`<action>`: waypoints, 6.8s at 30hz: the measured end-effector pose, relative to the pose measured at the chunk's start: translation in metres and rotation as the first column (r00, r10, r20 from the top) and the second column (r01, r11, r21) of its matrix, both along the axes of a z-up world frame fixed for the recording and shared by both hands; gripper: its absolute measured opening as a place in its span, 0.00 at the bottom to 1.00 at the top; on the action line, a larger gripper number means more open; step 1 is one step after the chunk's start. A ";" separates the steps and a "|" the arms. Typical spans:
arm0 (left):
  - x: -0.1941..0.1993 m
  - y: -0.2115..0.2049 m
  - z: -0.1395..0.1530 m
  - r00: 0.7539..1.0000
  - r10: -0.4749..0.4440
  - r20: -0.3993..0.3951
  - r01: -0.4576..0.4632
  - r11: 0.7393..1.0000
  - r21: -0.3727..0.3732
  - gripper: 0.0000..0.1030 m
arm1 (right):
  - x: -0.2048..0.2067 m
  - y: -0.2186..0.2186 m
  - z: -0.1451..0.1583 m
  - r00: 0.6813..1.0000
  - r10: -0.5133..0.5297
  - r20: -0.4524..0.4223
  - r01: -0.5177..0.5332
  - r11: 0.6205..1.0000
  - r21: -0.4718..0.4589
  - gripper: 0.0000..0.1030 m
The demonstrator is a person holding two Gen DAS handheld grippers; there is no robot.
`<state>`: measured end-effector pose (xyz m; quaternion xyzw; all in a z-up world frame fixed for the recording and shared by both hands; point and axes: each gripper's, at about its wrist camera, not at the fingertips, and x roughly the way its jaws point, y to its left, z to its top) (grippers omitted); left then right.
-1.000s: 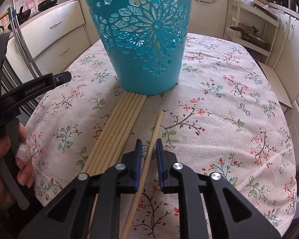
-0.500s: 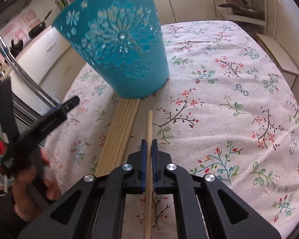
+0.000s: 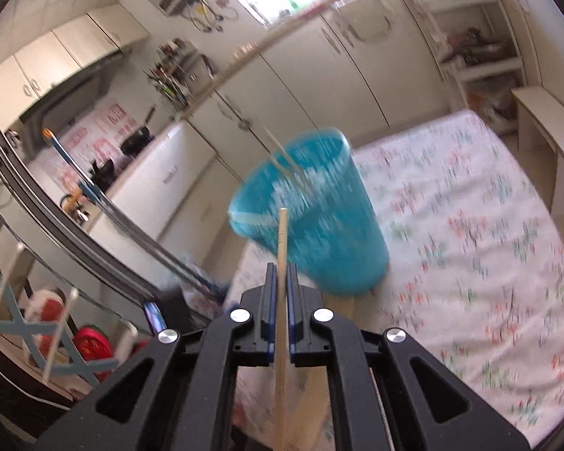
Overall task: Organize utensils
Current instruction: 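Drop the chopstick into the basket and return the right gripper to the bundle, then move the left gripper to the bundle and grasp another chopstick, then lift the chopstick over the basket and open the left gripper while the right gripper grasps a chopstick, then lift the chopstick with the right gripper over the teal basket and open it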
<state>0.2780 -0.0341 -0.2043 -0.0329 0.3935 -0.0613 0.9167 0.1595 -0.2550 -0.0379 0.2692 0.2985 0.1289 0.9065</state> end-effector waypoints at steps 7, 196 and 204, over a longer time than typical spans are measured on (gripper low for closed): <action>0.001 0.000 0.000 1.000 0.000 -0.003 0.000 1.000 -0.001 0.69 | 0.066 -0.004 0.052 0.971 -0.136 0.197 0.142 0.990 -0.016 0.06; 0.018 -0.012 0.142 0.978 -0.118 0.175 0.144 0.980 -0.141 0.46 | 0.016 0.022 -0.145 0.951 -0.073 -0.299 -0.036 0.939 -0.343 0.29; 0.010 0.024 0.049 1.000 -0.012 -0.006 0.011 0.992 -0.127 0.55 | 0.014 0.023 -0.145 0.948 -0.113 -0.296 -0.031 0.897 -0.441 0.08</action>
